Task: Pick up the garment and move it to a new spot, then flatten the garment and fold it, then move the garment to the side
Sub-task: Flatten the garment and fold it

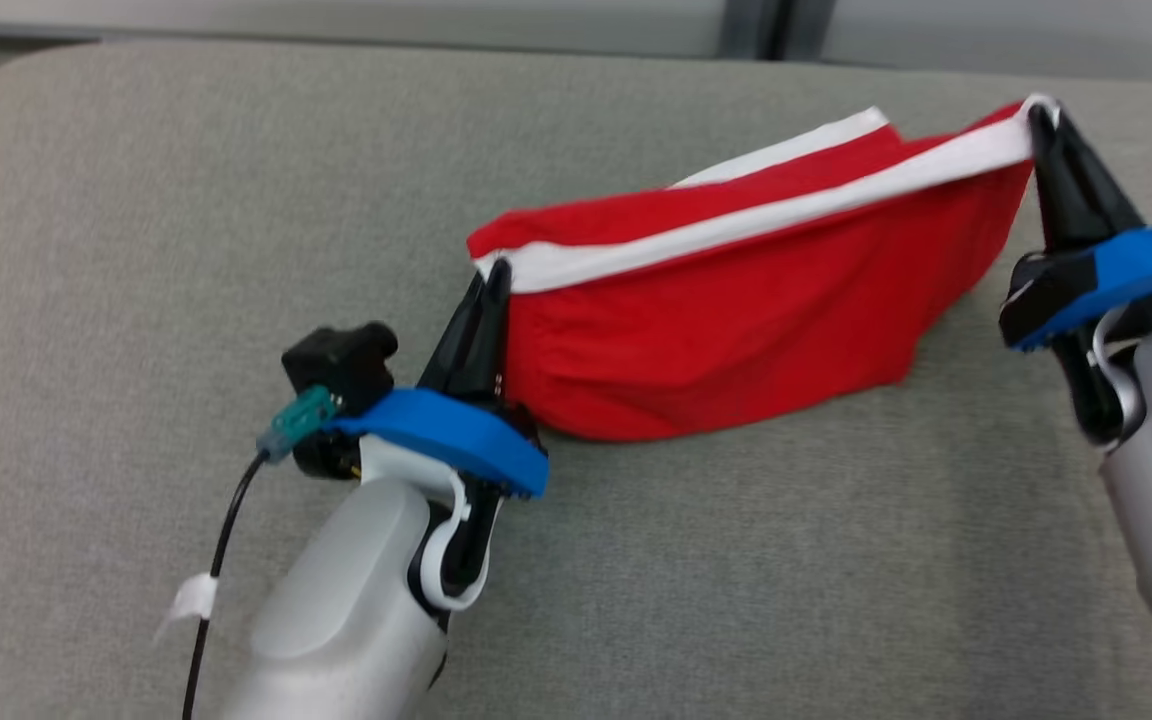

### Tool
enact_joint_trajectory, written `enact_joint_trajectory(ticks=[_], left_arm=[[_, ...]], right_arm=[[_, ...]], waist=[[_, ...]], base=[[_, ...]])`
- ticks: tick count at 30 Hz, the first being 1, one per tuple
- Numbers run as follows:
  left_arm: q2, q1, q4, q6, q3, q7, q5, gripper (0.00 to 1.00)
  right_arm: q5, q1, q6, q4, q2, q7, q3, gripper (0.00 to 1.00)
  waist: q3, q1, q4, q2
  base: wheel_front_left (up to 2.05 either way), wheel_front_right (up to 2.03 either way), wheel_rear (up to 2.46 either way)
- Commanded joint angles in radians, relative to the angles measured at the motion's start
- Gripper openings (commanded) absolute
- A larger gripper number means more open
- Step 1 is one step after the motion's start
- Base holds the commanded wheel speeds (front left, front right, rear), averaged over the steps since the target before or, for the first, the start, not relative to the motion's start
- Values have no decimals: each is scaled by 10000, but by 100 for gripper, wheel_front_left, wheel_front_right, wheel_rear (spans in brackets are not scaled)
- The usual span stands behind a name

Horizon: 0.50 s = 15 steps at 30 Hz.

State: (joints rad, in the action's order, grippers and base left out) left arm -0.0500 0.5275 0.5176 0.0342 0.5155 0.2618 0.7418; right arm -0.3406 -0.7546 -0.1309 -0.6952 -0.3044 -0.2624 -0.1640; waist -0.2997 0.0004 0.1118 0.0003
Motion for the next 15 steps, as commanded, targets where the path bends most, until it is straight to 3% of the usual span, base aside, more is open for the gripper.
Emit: enact_joint_trajectory(ticks=[1, 8, 9, 10, 11, 15], left_arm=[[-7, 482, 149, -119, 95, 39, 226, 0], [-6, 1740, 521, -520, 698, 39, 854, 0], [-6, 1807, 546, -587, 683, 39, 987, 31], [-7, 1858, 571, -634, 707, 39, 1106, 59], [-9, 1910, 553, -697, 695, 41, 1197, 100], [-1, 1681, 500, -855, 666, 39, 1280, 100]], right_arm=[[221, -539, 2, -429, -109, -25, 15, 0], [1142, -2161, 2, -1722, -2, -25, 189, 0], [1252, -2308, 2, -1909, 58, -24, 296, 15], [1385, -2420, 2, -2091, 142, -25, 326, 45], [1459, -2522, 2, -2230, 237, -25, 393, 100], [1565, -2552, 2, -2179, 407, -27, 752, 100]], waist=[[-679, -4, 589, -3], [-1462, -4, 846, -3], [-1519, -4, 840, -3], [-1572, -4, 822, -3], [-1603, -4, 804, -3], [-1654, -4, 692, -3]], base=[[0, 0, 0], [0, 0, 0], [0, 0, 0], [0, 0, 0], [0, 0, 0], [0, 0, 0]])
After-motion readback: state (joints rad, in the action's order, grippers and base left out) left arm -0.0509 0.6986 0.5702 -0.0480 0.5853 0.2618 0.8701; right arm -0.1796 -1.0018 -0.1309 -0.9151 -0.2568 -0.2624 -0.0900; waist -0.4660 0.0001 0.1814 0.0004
